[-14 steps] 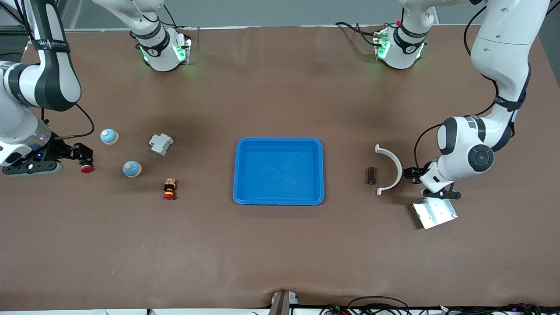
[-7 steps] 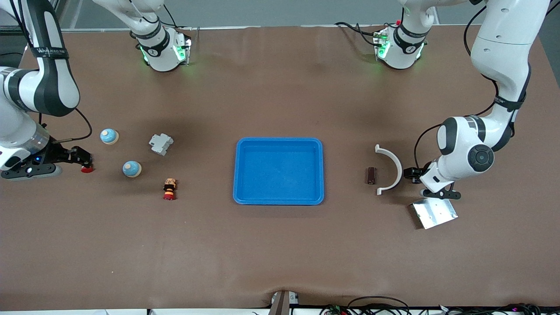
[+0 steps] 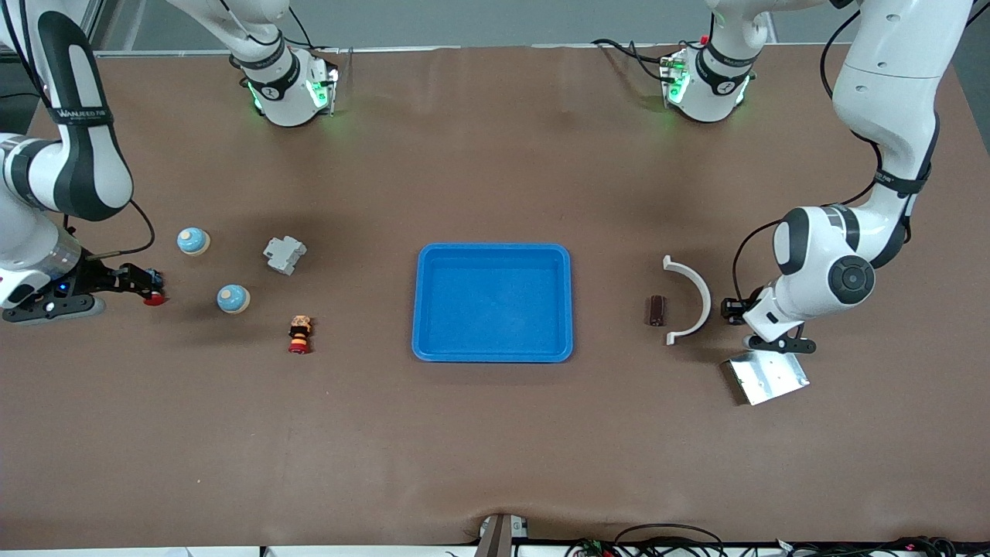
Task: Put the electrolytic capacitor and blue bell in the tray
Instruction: 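Grasp the capacitor with the left gripper while the right gripper lowers, then grasp the bell with the right gripper while the left gripper lifts the capacitor, then set the capacitor in the tray with the left gripper while the right gripper rises, then place the bell in the tray with the right gripper while the left gripper returns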
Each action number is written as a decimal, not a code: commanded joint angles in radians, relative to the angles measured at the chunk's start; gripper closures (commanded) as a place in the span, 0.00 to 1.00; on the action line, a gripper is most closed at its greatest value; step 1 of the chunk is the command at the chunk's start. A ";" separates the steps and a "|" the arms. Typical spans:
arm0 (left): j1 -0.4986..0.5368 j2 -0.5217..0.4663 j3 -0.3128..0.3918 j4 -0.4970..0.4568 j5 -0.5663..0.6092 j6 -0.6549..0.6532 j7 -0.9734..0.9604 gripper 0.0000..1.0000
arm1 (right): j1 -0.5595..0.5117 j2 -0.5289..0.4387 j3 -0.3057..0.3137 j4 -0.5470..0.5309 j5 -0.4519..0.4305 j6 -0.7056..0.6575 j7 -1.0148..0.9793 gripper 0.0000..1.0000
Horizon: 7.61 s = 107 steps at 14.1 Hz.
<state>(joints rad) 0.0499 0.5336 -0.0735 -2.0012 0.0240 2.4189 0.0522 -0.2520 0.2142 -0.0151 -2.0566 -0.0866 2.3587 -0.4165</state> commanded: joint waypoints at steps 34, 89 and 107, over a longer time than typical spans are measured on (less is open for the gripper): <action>-0.205 -0.027 -0.350 0.426 0.019 -0.431 -0.925 1.00 | -0.220 -0.039 0.015 -0.593 0.056 0.493 -0.269 0.00; -0.443 0.048 -0.216 0.407 0.079 -0.424 -1.202 0.00 | 0.853 0.160 0.072 0.156 0.159 -0.012 1.378 1.00; -0.045 -0.232 -0.238 0.061 0.033 -0.216 -0.351 0.00 | 0.950 0.456 0.064 0.316 -0.001 0.126 1.611 1.00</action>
<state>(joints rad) 0.0069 0.3400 -0.3024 -1.8734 0.0741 2.1453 -0.2964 0.6821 0.6435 0.0603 -1.7637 -0.0656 2.4614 1.1539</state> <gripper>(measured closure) 0.000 0.370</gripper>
